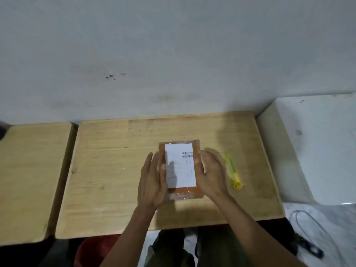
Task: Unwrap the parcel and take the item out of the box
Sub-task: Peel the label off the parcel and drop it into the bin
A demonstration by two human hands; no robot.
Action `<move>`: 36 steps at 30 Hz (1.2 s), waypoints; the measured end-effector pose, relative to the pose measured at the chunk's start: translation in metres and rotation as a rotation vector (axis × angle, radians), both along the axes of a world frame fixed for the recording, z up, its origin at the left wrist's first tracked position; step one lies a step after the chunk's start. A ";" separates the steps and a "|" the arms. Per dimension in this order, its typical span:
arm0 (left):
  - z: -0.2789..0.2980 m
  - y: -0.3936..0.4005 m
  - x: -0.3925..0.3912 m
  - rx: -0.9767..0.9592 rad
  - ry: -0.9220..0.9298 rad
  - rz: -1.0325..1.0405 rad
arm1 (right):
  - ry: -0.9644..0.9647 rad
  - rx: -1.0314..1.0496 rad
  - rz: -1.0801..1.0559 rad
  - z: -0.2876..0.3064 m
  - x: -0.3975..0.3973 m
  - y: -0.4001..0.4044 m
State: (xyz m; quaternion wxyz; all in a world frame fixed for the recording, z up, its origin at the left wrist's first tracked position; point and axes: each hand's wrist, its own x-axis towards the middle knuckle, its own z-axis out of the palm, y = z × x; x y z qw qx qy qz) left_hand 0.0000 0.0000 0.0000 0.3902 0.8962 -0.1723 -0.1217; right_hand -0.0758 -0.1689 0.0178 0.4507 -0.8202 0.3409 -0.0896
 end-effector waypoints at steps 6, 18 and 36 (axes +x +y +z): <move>-0.043 0.006 0.001 0.024 0.050 -0.108 | 0.081 -0.087 0.005 -0.026 0.011 0.001; -0.069 -0.002 -0.002 0.031 -0.028 -0.134 | 0.212 -0.143 0.057 -0.052 0.055 -0.018; -0.071 -0.005 -0.005 0.039 -0.125 -0.122 | 0.122 -0.027 -0.100 -0.059 0.071 -0.020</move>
